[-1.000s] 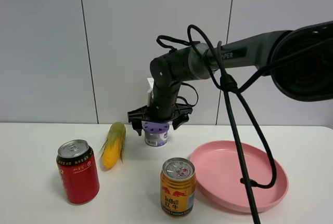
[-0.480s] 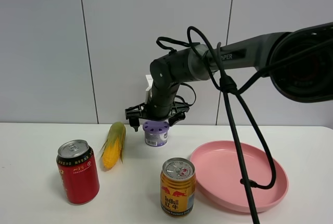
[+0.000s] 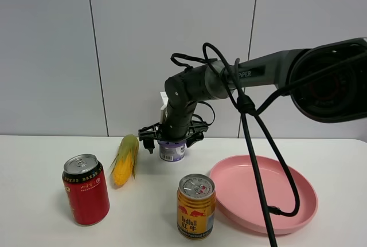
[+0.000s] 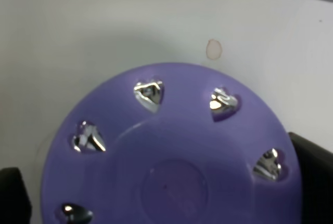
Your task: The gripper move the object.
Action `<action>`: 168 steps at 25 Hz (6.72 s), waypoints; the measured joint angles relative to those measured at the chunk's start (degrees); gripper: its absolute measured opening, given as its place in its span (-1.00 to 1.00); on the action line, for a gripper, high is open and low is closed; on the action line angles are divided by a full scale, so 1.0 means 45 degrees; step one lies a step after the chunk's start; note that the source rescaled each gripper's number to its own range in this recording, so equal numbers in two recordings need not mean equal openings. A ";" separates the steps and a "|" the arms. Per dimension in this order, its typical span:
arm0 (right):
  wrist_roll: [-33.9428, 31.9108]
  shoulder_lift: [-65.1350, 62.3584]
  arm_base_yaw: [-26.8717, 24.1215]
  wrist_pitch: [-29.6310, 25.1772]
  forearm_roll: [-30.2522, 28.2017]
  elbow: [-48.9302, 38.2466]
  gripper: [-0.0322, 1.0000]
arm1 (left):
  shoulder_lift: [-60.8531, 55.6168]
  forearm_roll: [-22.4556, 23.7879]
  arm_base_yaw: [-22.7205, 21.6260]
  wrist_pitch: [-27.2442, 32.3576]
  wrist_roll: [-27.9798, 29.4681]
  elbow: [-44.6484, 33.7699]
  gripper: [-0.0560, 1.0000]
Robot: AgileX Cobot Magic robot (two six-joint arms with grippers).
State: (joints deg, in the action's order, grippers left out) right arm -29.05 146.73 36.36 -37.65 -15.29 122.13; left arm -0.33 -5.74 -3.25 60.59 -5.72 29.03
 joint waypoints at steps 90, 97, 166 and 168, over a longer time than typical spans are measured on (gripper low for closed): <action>0.1058 -0.8289 -0.7488 0.8066 -0.0641 -1.5535 -0.94 | 0.0000 0.0012 0.0000 0.0000 0.0000 0.0000 1.00; 0.1058 -0.8289 -0.7488 0.7617 -0.0572 -1.5535 -0.94 | 0.0000 0.0012 0.0000 0.0000 0.0000 0.0000 1.00; 0.3626 -1.6189 -0.7929 0.5020 0.0570 -1.5386 -0.39 | 0.0000 -0.0004 0.0000 0.0000 0.0000 0.0000 1.00; 0.3982 -1.7446 -0.7780 0.3646 0.0580 -1.5025 -0.39 | 0.0000 -0.0004 0.0000 0.0000 0.0000 0.0000 1.00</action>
State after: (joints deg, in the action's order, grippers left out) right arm -11.13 68.23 1.35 -21.24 -12.68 54.52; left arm -0.33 -5.76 -3.25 60.59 -5.72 29.03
